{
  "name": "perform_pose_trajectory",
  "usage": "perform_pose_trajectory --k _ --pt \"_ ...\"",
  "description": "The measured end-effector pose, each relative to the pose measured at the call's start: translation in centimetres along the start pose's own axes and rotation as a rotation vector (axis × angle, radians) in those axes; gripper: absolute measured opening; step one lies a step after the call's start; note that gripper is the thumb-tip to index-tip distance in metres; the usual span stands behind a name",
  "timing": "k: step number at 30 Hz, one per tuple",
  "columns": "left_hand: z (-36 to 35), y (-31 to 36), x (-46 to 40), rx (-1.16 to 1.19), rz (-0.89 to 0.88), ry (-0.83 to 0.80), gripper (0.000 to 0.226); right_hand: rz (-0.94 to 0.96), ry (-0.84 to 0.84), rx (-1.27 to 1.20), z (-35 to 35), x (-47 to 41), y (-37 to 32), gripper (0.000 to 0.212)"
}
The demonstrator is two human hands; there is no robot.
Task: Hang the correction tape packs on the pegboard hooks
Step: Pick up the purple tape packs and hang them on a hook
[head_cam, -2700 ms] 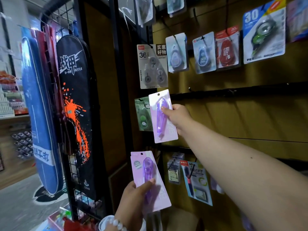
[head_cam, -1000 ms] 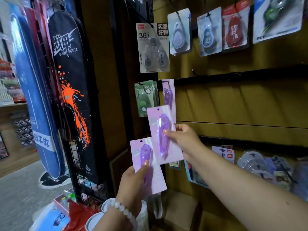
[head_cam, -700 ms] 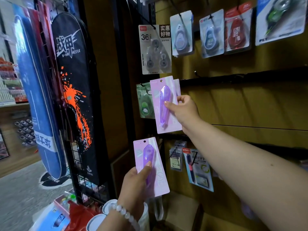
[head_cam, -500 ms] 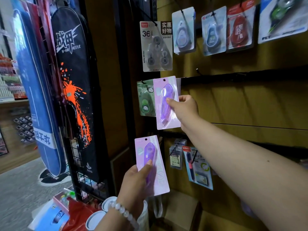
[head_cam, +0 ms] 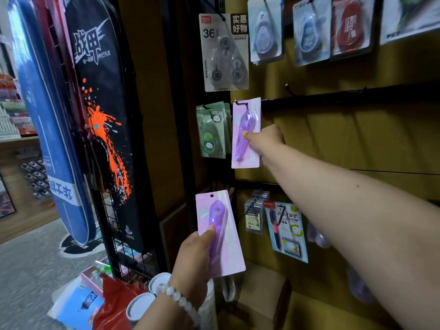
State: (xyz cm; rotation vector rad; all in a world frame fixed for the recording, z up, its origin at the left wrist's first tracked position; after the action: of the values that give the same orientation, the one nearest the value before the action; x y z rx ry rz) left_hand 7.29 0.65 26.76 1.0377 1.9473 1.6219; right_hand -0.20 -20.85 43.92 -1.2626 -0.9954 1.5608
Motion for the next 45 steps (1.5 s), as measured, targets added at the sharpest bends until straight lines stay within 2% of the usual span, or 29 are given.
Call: perform_pose_trajectory --k 2,4,7,10,12,15,18,24,27,32,36,41,45 --pt "0.0 0.0 -0.1 0.009 0.001 -0.001 0.023 0.115 0.145 0.152 1.3 1.5 0.6 0.057" --pt "-0.2 0.1 0.2 0.006 0.009 -0.004 0.027 0.202 0.190 0.134 2.0 4.1 1.9 0.044" --pt "-0.5 -0.1 0.1 -0.005 0.015 0.001 0.029 0.085 -0.101 -0.008 0.5 7.4 5.9 0.033" --pt "-1.0 0.0 0.3 0.001 -0.001 -0.017 0.028 -0.096 -0.420 -0.019 -0.8 11.3 9.3 0.034" --pt "-1.2 0.0 0.5 0.001 -0.019 -0.025 0.026 -0.147 -0.522 -0.014 -1.1 13.2 10.6 0.029" --pt "-1.7 0.0 0.8 0.015 -0.025 -0.055 0.028 -0.179 -0.566 -0.101 -1.5 14.5 11.3 0.024" --pt "-1.9 0.0 0.9 -0.011 -0.014 -0.037 0.029 -0.206 -0.564 -0.189 -1.6 14.7 11.3 0.019" --pt "0.1 -0.5 -1.2 -0.246 -0.106 0.043 0.040 -0.122 -0.482 -0.203 -0.5 12.8 9.3 0.020" --pt "1.7 -0.4 -1.4 -0.320 -0.166 0.068 0.034 -0.063 -0.430 -0.243 0.1 10.7 6.8 0.019" --pt "3.7 -0.4 -1.9 -0.701 -0.291 0.158 0.027 0.108 -0.319 -0.267 0.9 7.3 0.9 0.041" --pt "3.4 0.2 -1.3 -0.867 -0.302 0.202 0.021 0.185 -0.298 -0.325 1.0 5.6 -2.8 0.031" --pt "3.2 0.0 -1.5 -0.896 -0.303 0.215 0.021 0.142 -0.290 -0.351 0.6 4.7 -3.9 0.021" --pt "3.2 -0.3 -1.8 -0.898 -0.292 0.194 0.021 0.135 -0.263 -0.298 0.4 4.2 -2.9 0.026"
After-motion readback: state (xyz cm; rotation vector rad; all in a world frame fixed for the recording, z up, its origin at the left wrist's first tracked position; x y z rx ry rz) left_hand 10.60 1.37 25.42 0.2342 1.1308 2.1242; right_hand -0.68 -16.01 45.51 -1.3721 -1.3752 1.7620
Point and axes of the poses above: each hand's wrist, its own x-axis away from the middle knuckle, its own z-axis out of the back of the hand, y = z × x, the point moved 5 cm from there along -x, towards the middle knuckle, and after that the axes turned 1 degree about z, right-handed, at the moved point
